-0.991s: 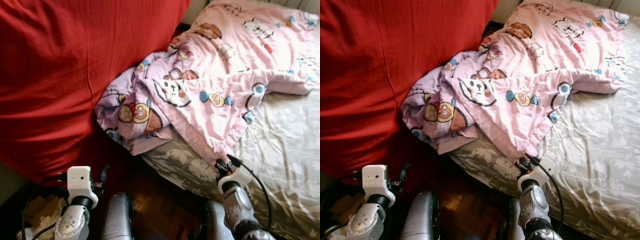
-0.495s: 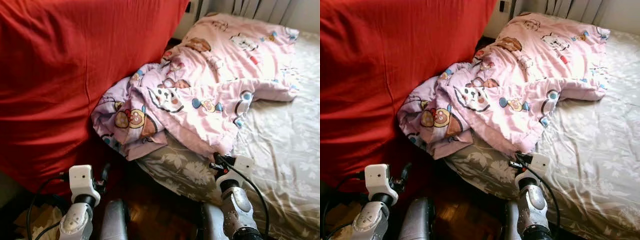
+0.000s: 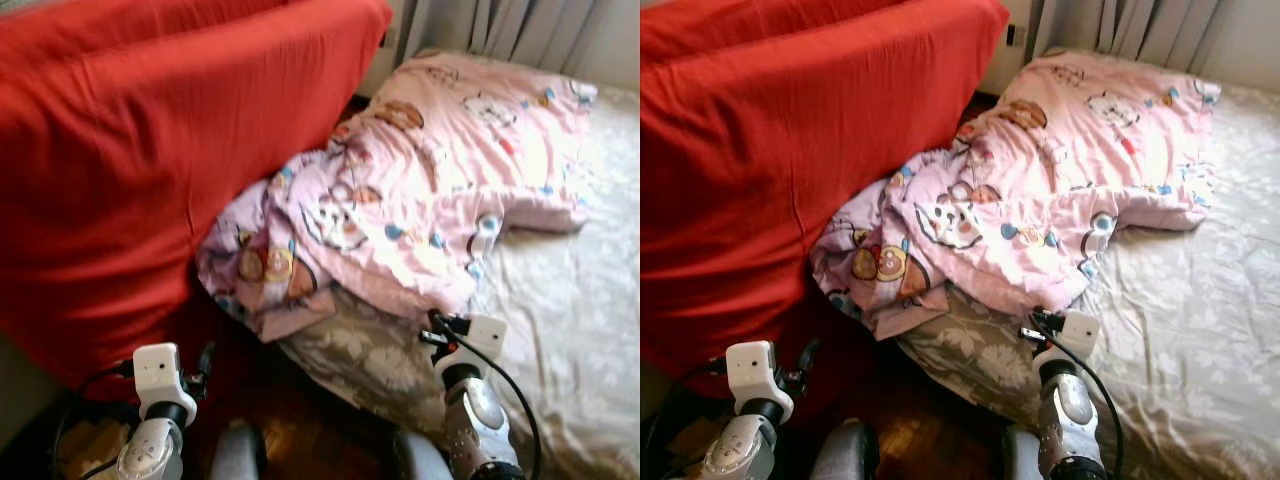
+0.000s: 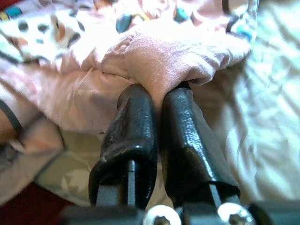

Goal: Clean up the room

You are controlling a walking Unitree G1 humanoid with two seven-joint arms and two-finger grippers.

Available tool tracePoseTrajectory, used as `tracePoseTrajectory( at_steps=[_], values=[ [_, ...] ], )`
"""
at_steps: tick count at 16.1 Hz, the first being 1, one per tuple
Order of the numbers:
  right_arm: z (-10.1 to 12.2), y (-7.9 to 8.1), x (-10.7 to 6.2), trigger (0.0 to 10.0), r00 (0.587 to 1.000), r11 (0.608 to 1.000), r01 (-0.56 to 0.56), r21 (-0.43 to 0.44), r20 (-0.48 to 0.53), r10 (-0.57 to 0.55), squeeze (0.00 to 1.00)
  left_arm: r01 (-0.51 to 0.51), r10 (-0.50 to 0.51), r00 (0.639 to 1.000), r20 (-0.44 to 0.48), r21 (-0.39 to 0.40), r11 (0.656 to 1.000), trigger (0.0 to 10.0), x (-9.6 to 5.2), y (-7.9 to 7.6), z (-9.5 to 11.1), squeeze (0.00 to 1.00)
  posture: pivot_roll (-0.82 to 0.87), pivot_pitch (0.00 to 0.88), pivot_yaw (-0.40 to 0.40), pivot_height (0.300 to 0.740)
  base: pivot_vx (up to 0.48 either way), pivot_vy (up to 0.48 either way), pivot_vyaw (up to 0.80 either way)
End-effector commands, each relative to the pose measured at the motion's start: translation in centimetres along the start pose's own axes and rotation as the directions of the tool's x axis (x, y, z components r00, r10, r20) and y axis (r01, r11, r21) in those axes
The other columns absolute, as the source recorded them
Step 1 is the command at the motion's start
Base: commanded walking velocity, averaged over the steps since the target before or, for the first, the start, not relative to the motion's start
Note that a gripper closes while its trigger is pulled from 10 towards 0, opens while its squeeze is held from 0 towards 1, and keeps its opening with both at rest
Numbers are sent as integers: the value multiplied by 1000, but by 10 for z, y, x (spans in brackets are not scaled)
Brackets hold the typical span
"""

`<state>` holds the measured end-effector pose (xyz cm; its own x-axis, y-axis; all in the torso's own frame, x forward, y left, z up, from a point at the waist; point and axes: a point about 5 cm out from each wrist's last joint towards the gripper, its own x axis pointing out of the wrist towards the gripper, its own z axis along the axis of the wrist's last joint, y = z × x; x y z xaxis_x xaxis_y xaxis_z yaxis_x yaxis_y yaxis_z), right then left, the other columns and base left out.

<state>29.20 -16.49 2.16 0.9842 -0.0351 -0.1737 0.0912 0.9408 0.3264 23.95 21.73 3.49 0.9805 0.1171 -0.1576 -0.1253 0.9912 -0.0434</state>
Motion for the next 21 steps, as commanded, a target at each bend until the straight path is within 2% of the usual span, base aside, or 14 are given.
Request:
tracePoseTrajectory(
  at_steps=[1,4,6,9,14,21],
  values=[
    [3,-3,-1,10000,1000,1000,11,-18,20,-11,0,-17,17,999,-27,2,1000,10000,-3,6,-8,0,133,59,-42,706,0,0,0],
    [7,-11,-1,10000,998,998,58,-23,39,-57,0,-24,23,995,-99,-2,1000,10000,-6,10,-24,0,134,45,-40,740,0,0,0],
    [8,-13,-1,10000,997,997,67,-29,39,-66,0,-30,29,989,-147,0,1000,10000,-8,13,-36,0,134,39,-40,740,0,0,0],
    [7,-14,-2,10000,997,997,74,-32,39,-73,0,-42,43,982,-182,8,999,10000,-9,17,-43,0,136,39,-40,740,0,0,0],
    [4,-11,-1,10000,997,996,74,-47,19,-73,0,-21,25,937,-349,17,1000,10000,-15,17,-75,0,136,70,-48,740,0,0,0],
    [5,-16,-2,10000,993,991,117,-63,19,-116,0,-25,30,878,-478,16,1000,10000,-31,14,-102,0,128,96,-50,740,0,0,0]
  ],
)
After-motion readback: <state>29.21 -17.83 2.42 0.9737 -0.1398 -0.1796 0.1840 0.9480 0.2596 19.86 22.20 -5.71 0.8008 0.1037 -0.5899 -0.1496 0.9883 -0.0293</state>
